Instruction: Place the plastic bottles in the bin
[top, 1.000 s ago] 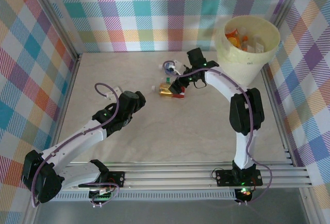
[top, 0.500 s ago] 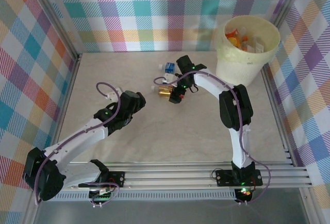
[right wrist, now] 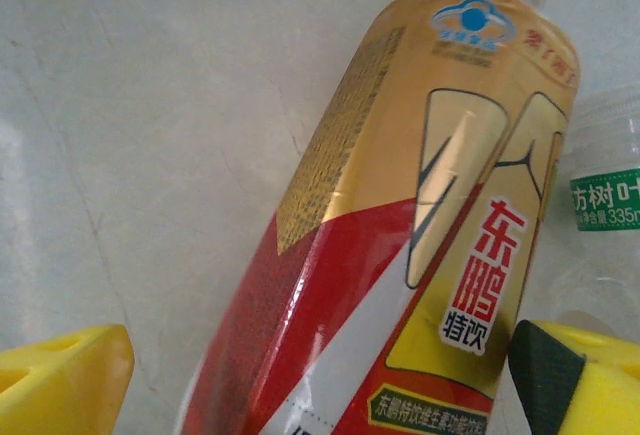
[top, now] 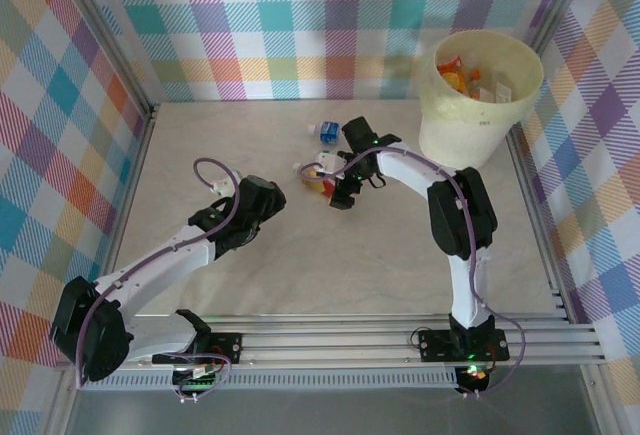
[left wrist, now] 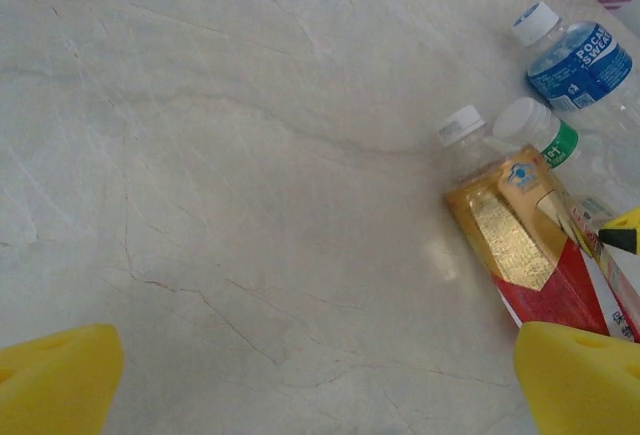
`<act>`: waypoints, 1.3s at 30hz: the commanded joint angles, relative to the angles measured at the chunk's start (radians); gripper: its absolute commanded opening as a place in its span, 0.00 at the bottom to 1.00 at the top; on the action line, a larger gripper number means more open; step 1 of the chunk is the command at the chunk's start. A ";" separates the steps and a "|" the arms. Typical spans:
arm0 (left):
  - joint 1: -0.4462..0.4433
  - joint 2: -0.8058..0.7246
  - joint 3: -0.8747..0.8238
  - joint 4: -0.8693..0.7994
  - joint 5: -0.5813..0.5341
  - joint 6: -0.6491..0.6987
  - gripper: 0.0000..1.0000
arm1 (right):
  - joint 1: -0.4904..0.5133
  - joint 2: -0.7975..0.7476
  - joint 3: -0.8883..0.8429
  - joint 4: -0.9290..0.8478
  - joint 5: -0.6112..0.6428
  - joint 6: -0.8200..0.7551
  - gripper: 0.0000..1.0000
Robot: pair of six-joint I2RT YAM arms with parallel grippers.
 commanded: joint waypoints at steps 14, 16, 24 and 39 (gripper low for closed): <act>0.015 0.003 -0.006 0.016 0.009 -0.003 1.00 | 0.067 0.094 0.030 0.117 0.091 0.156 0.85; 0.015 0.003 -0.007 0.016 0.011 -0.002 1.00 | 0.069 0.081 0.003 0.165 0.118 0.171 0.78; 0.018 -0.009 -0.018 0.033 0.025 0.004 1.00 | 0.070 -0.077 -0.161 0.288 0.108 0.199 0.63; 0.010 -0.006 0.006 0.441 0.466 0.200 1.00 | 0.057 -0.407 -0.437 0.371 0.141 0.399 0.55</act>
